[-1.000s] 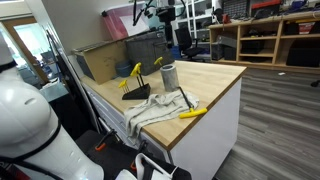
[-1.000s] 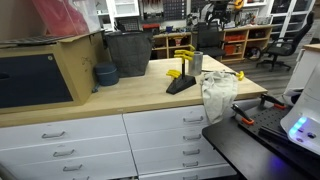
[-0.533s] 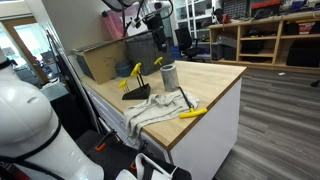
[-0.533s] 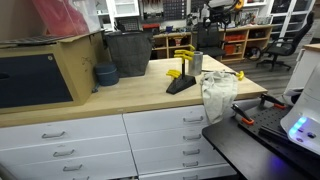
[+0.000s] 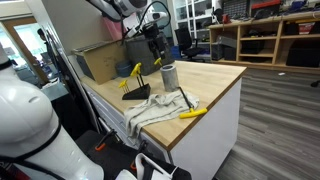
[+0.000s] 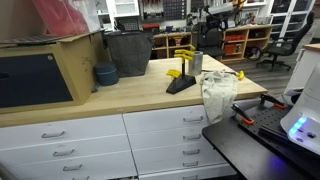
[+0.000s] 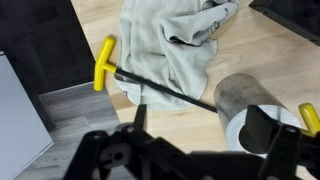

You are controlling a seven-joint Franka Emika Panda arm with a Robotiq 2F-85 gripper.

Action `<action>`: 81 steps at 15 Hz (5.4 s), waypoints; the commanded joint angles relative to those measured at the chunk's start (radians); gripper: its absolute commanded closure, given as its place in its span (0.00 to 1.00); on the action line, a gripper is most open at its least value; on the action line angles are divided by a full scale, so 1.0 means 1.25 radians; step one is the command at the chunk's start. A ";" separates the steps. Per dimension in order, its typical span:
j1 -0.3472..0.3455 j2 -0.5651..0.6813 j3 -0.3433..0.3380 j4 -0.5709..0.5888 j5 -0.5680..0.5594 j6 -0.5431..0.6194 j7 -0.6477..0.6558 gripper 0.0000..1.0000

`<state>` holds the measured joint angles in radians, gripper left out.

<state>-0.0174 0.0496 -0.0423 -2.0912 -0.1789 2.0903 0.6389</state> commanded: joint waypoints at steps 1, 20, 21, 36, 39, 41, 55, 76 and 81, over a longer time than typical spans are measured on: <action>0.000 0.000 0.000 0.001 0.000 -0.001 -0.001 0.00; 0.032 0.019 0.035 0.052 0.040 -0.036 0.129 0.00; 0.041 0.026 0.046 0.065 0.052 -0.045 0.123 0.00; 0.094 0.052 0.063 -0.017 0.004 -0.226 0.067 0.00; 0.090 0.031 0.057 -0.063 -0.020 -0.207 0.037 0.00; 0.092 0.009 0.058 -0.108 -0.051 -0.160 0.028 0.00; 0.068 -0.103 0.077 -0.366 -0.113 0.223 0.132 0.51; 0.075 0.012 0.080 -0.491 -0.070 0.712 0.269 0.95; 0.085 0.074 0.087 -0.491 -0.074 0.813 0.254 1.00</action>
<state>0.0790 0.0990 0.0648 -2.6955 -0.2588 3.0362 0.9453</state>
